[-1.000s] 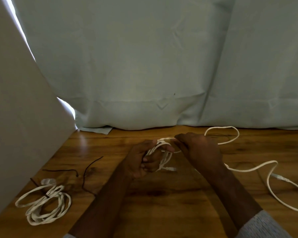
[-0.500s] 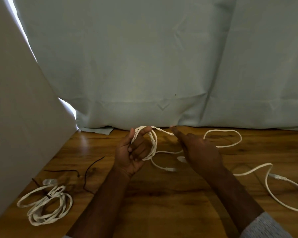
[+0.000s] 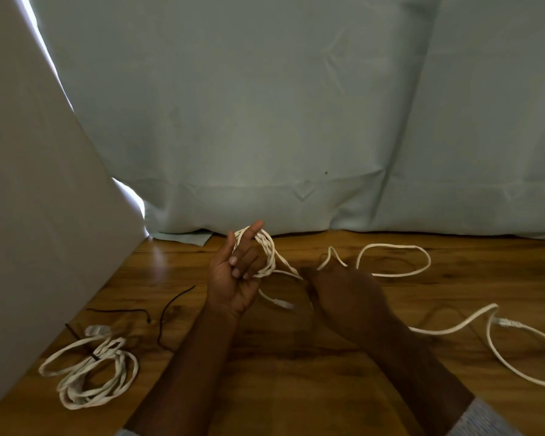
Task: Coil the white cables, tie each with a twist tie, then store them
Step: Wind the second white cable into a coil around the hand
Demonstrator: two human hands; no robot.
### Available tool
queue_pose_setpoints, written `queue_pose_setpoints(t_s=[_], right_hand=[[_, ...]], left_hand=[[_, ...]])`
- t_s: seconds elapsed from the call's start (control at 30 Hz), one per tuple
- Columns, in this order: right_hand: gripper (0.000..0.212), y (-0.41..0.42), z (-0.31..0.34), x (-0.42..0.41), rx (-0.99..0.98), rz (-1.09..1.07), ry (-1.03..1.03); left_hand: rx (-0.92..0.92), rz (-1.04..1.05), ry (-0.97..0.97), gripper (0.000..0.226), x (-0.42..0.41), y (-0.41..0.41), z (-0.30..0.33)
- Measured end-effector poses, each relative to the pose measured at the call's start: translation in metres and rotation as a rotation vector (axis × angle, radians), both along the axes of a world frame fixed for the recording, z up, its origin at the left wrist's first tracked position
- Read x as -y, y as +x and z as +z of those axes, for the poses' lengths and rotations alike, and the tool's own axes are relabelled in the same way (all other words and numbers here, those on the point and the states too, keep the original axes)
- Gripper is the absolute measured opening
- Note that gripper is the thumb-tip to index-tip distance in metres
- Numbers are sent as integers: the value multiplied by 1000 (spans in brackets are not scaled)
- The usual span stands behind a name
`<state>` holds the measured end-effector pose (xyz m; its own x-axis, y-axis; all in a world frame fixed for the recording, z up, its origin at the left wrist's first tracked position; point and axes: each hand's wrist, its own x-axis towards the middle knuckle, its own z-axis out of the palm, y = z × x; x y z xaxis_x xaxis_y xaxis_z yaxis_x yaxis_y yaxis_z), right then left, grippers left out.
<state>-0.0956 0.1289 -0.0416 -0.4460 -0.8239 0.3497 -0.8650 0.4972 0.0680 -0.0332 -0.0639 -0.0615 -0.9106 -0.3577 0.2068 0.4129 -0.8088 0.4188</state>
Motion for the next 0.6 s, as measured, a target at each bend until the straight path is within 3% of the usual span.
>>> queue_pose_setpoints(t_s=[0.33, 0.6], right_hand=[[46, 9, -7, 4, 15, 180, -90], [36, 13, -7, 3, -17, 275, -54]], left_hand=[[96, 200, 19, 57, -1, -4, 6], [150, 247, -32, 55, -2, -8, 3]])
